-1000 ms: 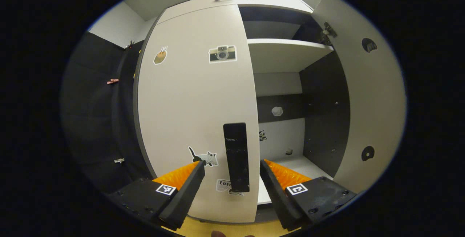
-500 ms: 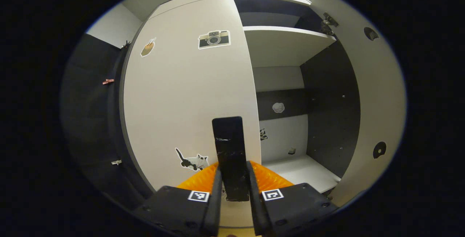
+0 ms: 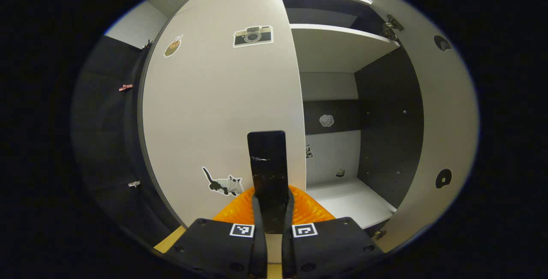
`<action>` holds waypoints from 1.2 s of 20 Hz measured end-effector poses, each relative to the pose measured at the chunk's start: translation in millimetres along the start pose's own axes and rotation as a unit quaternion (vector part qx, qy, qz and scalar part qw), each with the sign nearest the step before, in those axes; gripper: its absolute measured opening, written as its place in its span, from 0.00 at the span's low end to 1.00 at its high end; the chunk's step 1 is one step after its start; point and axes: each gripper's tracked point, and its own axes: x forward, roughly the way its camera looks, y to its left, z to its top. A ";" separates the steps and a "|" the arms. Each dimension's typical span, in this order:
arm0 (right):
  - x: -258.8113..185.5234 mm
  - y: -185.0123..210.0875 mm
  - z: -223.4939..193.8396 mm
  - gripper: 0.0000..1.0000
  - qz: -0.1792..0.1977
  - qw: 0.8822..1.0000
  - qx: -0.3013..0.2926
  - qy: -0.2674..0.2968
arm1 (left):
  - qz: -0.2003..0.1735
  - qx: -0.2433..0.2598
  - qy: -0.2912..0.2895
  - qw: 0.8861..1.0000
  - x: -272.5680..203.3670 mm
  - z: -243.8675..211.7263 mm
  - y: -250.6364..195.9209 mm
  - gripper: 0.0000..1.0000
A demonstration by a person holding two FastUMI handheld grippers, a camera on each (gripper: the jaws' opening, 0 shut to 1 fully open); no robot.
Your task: Open the right door of the double-door shoe cabinet with the right hand, and open the left door with the left hand.
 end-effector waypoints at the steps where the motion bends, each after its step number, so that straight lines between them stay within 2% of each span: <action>1: 0.9 2.2 1.7 0.99 0.002 1.000 -0.003 -0.002 | -0.005 -0.010 0.000 1.000 -5.5 -0.7 1.2 0.18; 7: -19.3 15.5 4.7 0.99 -0.002 1.000 -0.006 -0.004 | -0.018 -0.039 -0.007 0.999 -67.8 -6.5 24.7 0.16; 10: -26.5 25.7 11.8 0.99 -0.005 1.000 -0.012 -0.012 | -0.024 -0.036 -0.001 0.999 -91.2 -10.7 37.7 0.16; 15: -40.2 45.2 23.4 0.99 -0.007 0.999 -0.023 -0.031 | -0.034 -0.044 0.002 0.998 -116.1 -15.5 58.8 0.16; 24: -48.7 87.8 17.5 0.99 0.003 1.000 -0.016 -0.023 | -0.038 -0.045 0.001 0.998 -156.1 -21.8 109.3 0.14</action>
